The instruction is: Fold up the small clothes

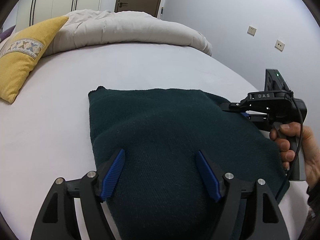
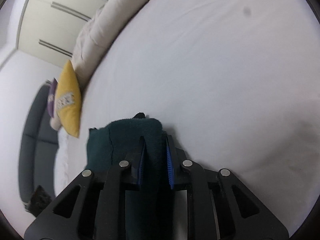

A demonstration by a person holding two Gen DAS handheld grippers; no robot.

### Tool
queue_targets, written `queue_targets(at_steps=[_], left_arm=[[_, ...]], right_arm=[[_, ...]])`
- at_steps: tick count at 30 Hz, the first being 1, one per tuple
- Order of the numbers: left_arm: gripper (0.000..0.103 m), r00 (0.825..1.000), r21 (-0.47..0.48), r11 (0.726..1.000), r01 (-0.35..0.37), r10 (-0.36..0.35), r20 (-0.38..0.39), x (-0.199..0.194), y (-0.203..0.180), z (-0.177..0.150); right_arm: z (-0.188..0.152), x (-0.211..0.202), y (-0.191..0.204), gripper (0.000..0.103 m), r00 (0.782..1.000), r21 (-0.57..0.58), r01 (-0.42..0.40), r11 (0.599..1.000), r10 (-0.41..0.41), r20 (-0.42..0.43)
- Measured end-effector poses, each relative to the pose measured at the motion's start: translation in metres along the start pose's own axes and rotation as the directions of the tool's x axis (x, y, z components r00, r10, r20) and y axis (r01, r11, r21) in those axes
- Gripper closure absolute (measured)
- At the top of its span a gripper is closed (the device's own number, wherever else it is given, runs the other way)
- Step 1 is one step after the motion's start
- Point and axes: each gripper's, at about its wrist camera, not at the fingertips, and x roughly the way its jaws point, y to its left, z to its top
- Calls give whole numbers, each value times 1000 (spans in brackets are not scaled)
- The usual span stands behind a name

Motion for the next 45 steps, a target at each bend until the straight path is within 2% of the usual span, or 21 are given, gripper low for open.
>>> queue_targets(at_steps=[3,5,9,11,13,14,15,17,18,21,24,26,28,30,32,36,39,42,43,44,45], left_arm=[[36,1000,-53,999,15,-15,-1,-10,8,5],[37,998,-115,991,61,-58,25,-21,13,13],[38,981,-150,970,193,-185,60,-27,8,33],[37,968,-160,955,249,-248,25,-13,6,38],[40,965,-210,947,242,-257,-47,13,14,33],[42,958,-246,932,265,-283,-41,20,23,28],[44,951,-273,917,292,-309,-23,22,29,25],[48,934,-339,877,340,-358,10,23,43,23],[51,928,-363,862,354,-373,20,24,47,23],[58,919,-397,838,374,-392,39,27,55,19],[58,912,-429,814,392,-406,63,18,60,12],[55,911,-451,800,395,-404,81,5,64,5],[44,908,-455,793,404,-406,98,-11,63,-1],[39,892,-424,790,442,-436,118,-32,54,-9],[34,879,-400,787,470,-460,127,-48,44,-21],[36,884,-407,802,438,-465,34,-37,33,-49],[40,874,-439,777,451,-485,40,-38,37,-58],[40,882,-406,804,433,-472,6,-48,35,-68],[39,885,-397,811,429,-466,4,-54,37,-71],[38,891,-392,817,423,-453,16,-61,42,-72],[29,900,-400,820,410,-435,32,-66,48,-72]], right_arm=[[4,-28,-2,76,992,51,62,997,-67,108],[9,-40,10,76,989,30,15,999,-19,149],[7,-12,56,76,976,-63,-216,974,215,-22],[1,13,69,76,971,-81,-221,972,211,-111],[-1,40,62,82,978,-55,-147,988,137,-159],[0,45,55,92,978,-26,-153,988,147,-149],[4,43,48,95,981,-1,-153,988,152,-119],[11,37,35,95,983,24,-168,985,170,-72],[14,32,27,95,990,33,-131,991,132,-44],[18,20,-2,92,994,113,-111,987,110,19],[16,-8,-12,86,995,94,-73,993,66,70],[9,-31,-13,77,991,76,-116,990,110,77],[-10,-52,-2,71,977,34,-212,977,210,46],[-33,-70,7,62,951,-26,-309,951,309,-11],[-63,-75,18,54,941,-69,-336,939,333,-62],[-113,-52,2,56,957,-57,-253,966,241,-159],[-122,-62,-19,60,949,-8,-297,955,294,-117],[-125,-81,-23,58,966,-37,-247,968,243,-92],[-123,-89,-23,57,968,-44,-240,970,236,-85],[-121,-96,-22,47,974,-56,-220,974,216,-65],[-118,-108,-21,41,985,-72,-173,982,172,-16]])
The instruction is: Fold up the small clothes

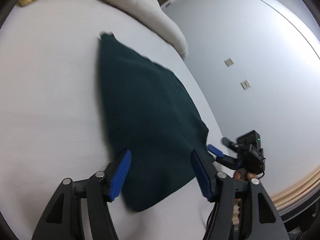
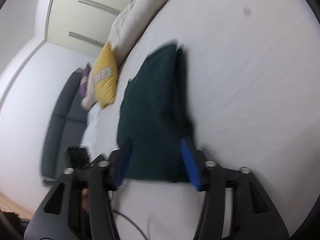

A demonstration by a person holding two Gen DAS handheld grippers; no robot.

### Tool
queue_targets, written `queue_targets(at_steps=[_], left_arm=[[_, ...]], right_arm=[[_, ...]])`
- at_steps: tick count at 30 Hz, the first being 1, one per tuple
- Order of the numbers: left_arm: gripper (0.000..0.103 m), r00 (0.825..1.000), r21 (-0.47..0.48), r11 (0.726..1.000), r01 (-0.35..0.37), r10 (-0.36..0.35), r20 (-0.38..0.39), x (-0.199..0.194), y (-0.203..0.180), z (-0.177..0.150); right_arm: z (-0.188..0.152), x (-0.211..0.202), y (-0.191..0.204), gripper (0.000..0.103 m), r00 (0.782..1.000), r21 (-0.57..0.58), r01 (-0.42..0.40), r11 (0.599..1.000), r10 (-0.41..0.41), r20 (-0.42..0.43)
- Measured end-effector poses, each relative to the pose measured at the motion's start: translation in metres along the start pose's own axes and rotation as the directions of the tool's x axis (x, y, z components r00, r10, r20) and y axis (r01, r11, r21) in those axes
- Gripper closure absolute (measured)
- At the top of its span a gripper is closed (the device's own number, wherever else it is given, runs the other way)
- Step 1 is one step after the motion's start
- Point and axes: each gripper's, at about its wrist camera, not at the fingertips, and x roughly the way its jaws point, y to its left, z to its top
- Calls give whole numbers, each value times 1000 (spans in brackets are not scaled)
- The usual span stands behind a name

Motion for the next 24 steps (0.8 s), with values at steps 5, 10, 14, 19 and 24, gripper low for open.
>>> queue_targets(at_steps=[5,10,14,19,24], left_arm=[[16,997,-136,990,-42,51,65,-12,34,18],[15,997,-160,984,-74,76,6,20,35,36],[15,994,-172,979,-113,109,-31,43,30,51],[44,967,-108,965,-240,228,-112,66,13,63],[59,938,-30,943,-332,327,-113,65,-3,63]], right_arm=[[32,-4,-7,27,999,43,47,998,-47,6],[56,52,-2,27,995,54,54,997,-49,-89],[70,87,4,32,989,46,74,996,-67,-128],[80,119,20,64,963,-43,207,977,-211,-167],[63,110,56,79,923,-175,343,923,-365,-119]])
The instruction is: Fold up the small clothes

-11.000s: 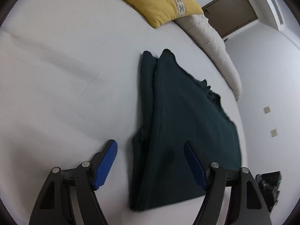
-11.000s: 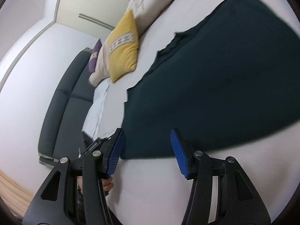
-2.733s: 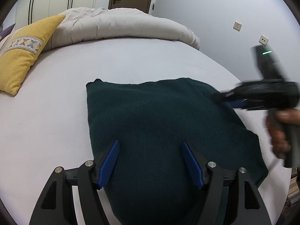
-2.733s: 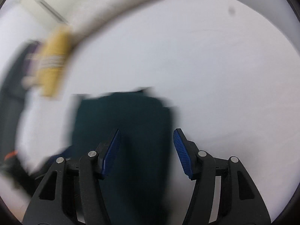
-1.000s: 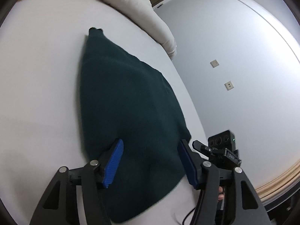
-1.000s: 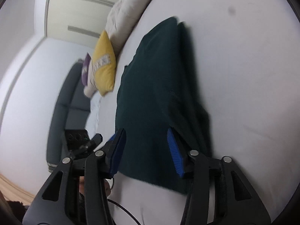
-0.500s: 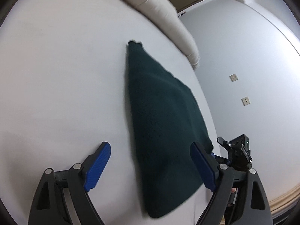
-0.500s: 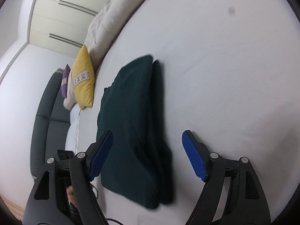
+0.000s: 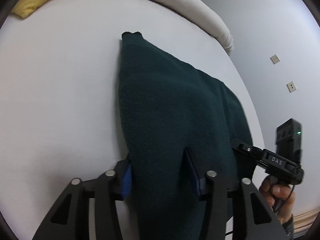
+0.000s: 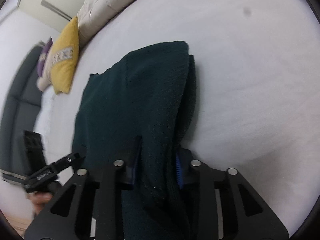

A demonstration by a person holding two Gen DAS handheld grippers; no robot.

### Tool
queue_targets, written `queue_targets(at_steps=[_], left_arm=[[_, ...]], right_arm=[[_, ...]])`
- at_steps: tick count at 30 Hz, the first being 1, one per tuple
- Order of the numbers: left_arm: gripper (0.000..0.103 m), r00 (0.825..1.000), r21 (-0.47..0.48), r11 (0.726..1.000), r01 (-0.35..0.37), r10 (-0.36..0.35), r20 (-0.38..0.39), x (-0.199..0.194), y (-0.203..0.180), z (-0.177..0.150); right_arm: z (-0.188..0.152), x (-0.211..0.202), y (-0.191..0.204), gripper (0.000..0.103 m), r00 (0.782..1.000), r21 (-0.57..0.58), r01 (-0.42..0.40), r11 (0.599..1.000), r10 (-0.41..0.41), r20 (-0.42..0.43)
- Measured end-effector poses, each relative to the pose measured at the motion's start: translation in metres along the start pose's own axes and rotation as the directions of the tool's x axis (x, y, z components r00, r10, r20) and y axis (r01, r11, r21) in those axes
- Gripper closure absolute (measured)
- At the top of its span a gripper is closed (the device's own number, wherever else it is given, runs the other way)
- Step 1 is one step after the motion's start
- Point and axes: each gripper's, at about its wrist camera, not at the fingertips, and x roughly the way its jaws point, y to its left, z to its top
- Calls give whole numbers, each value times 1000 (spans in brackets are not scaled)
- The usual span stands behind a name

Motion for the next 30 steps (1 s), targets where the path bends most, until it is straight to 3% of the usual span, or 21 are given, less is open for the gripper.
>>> queue_targets(at_steps=[4,11,15,16,20,23,27,29,30], left_arm=[[67,1000,27,999,-24,24,12,-20,-3,-4],[67,990,133,986,-105,91,103,-95,-17,-32],[67,981,185,969,-163,138,139,-147,-5,-63],[67,978,192,965,-178,152,146,-169,16,-81],[67,964,204,949,-243,212,159,-195,42,-123],[67,967,173,955,-240,220,128,-195,66,-150],[63,966,135,957,-256,248,73,-177,102,-181],[58,964,124,958,-259,249,91,-170,112,-187],[56,964,118,959,-259,248,100,-170,114,-188]], right_arm=[[-11,-25,29,82,996,-73,70,995,-66,54],[-54,-78,86,82,996,-141,-7,990,20,91],[-96,-99,124,82,992,-194,-80,978,98,85],[-106,-100,133,82,991,-208,-89,974,108,81],[-153,-89,163,82,990,-244,-128,961,140,33],[-184,-75,170,82,989,-245,-144,959,149,0],[-216,-37,158,82,991,-207,-134,969,126,-55],[-217,-9,144,82,993,-169,-100,981,88,-80],[-217,2,133,81,989,-124,-123,985,112,-92]])
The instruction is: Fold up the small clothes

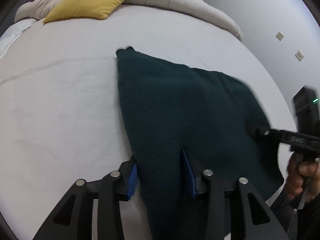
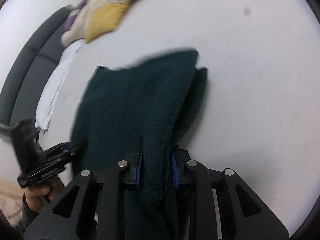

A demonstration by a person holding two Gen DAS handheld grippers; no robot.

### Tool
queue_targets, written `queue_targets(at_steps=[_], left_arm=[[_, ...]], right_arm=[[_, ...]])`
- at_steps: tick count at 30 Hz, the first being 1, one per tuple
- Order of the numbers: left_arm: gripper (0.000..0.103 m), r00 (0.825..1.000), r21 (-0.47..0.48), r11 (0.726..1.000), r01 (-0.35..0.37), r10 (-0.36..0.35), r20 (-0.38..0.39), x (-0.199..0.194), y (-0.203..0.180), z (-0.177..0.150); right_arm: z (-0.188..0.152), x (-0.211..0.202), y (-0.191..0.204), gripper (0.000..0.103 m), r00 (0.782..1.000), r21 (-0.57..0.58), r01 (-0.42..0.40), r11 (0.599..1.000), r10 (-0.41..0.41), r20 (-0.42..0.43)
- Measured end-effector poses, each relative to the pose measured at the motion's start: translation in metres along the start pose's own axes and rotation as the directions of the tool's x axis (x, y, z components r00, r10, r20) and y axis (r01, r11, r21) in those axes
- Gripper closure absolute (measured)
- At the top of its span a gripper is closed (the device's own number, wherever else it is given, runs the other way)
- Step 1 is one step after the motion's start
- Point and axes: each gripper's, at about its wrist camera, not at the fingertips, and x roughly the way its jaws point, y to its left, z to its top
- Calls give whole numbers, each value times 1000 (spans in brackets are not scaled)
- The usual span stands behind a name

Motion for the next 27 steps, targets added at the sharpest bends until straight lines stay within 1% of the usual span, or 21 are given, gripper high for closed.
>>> queue_targets(at_steps=[1,2,3,5,7,9,11,12,14,16,17,18,20,22,23,24,26,27], left_arm=[[55,1000,0,1000,-8,8,5,-1,0,0],[55,1000,12,1000,-21,21,10,-1,-1,0],[54,999,27,999,-36,36,15,-1,-3,-1],[53,999,36,998,-50,49,20,-2,-8,-5],[49,999,19,999,-44,44,20,-4,-9,-6],[47,998,21,999,-50,49,26,-4,-9,-6],[46,998,24,998,-58,57,34,-3,-12,-5],[45,998,22,998,-59,58,35,-1,-10,-4],[45,997,19,998,-60,59,39,-1,-10,-3],[40,997,20,997,-70,69,45,-4,-6,-4],[40,996,19,997,-74,73,48,-7,-3,-6],[40,996,18,997,-74,73,50,-9,0,-6],[40,995,19,997,-80,79,57,-12,0,-6],[40,994,24,996,-91,89,64,-13,-2,-5],[40,994,23,995,-95,93,65,-12,-2,-5],[40,993,20,995,-95,94,65,-11,-2,-4],[40,994,10,996,-89,88,68,-12,-1,-5],[40,994,9,996,-84,83,72,-13,0,-6]], right_arm=[[-2,4,-12,80,998,47,-55,997,55,7],[-2,6,-17,80,997,64,-82,995,82,15],[-4,6,-18,80,996,62,-91,994,90,24],[-6,6,-14,79,997,39,-77,996,76,31],[-5,7,-10,76,996,47,-80,996,79,30],[-4,-1,-15,72,996,66,-85,994,82,39],[-3,-8,-16,65,996,69,-63,996,58,64],[-4,-18,-16,64,996,73,-34,997,28,87],[-9,-32,-14,63,994,77,-15,997,6,112],[-16,-59,-13,63,990,72,2,997,-12,142],[-19,-66,-8,63,988,59,1,998,-10,154],[-23,-78,1,63,985,36,-12,999,5,171],[-29,-89,15,63,982,-10,-50,999,51,182],[-38,-91,30,63,980,-59,-101,993,110,167],[-42,-85,38,63,980,-86,-134,987,145,138],[-46,-79,42,63,980,-100,-152,983,163,113],[-49,-63,43,63,985,-91,-147,985,155,79],[-53,-50,34,63,988,-57,-142,988,145,50]])
